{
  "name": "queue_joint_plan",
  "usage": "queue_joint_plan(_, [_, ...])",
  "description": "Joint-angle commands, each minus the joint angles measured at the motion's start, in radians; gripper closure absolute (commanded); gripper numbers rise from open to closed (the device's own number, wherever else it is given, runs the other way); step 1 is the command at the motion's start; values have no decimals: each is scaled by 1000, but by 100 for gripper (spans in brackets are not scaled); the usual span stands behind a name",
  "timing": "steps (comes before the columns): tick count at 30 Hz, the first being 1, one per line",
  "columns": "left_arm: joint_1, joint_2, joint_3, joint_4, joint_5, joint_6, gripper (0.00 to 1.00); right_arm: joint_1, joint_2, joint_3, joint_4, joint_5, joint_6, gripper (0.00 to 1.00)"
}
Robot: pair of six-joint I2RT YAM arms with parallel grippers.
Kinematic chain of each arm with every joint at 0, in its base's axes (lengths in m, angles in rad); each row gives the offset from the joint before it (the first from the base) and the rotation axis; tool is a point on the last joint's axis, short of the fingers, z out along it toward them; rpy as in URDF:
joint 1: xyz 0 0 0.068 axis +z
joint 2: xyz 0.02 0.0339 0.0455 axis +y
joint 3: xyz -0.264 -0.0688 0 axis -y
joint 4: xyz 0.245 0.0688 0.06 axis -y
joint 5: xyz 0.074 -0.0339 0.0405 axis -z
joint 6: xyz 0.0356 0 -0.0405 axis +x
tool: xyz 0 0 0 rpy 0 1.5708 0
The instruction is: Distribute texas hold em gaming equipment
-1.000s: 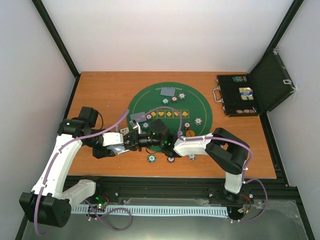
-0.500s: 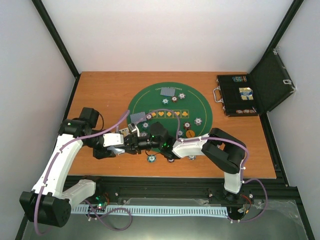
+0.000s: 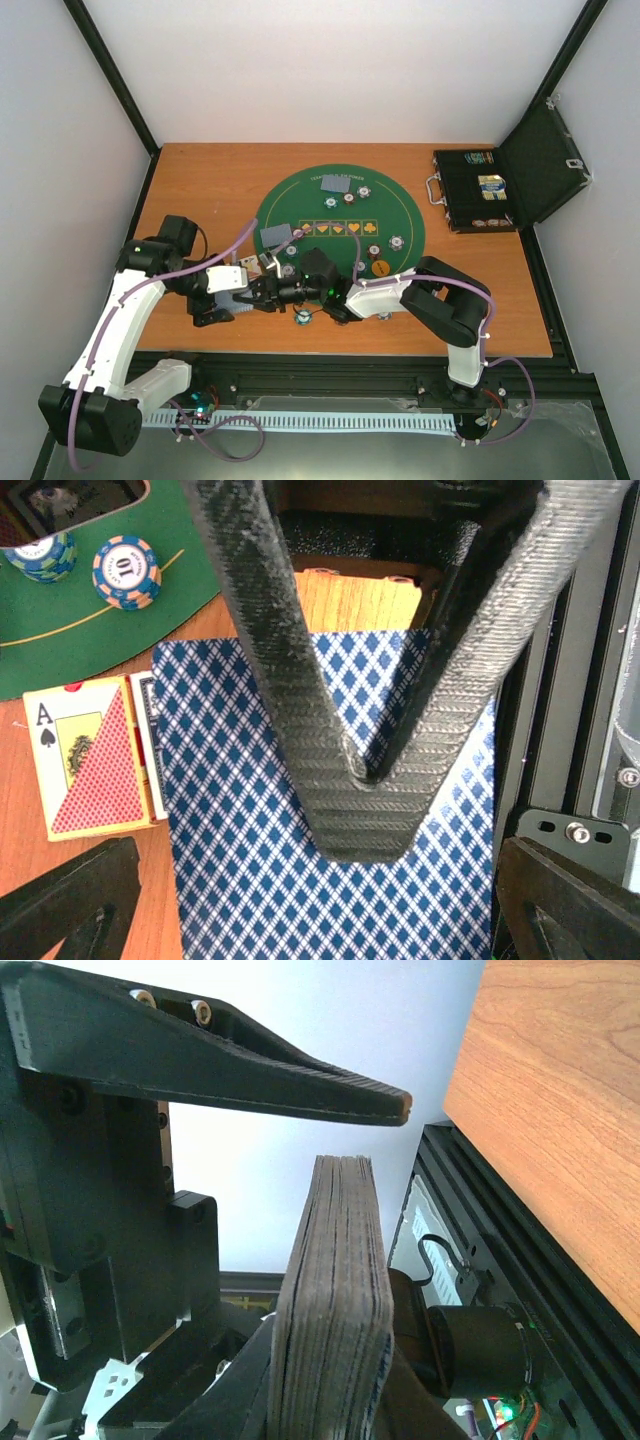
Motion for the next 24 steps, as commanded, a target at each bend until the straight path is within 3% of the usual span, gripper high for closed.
queue_joint_plan(1, [1, 11, -14, -33, 39, 18, 0, 11, -14, -7, 83, 6, -1, 97])
queue_joint_plan(10, [1, 18, -43, -49, 37, 65, 3, 11, -2, -5, 126, -12, -4, 97])
queue_joint_plan(17, [1, -18, -37, 10, 56, 63, 12, 14, 33, 11, 122, -24, 2, 97])
queue_joint_plan(24, [0, -48, -59, 42, 48, 74, 29, 16, 35, 11, 112, -23, -7, 97])
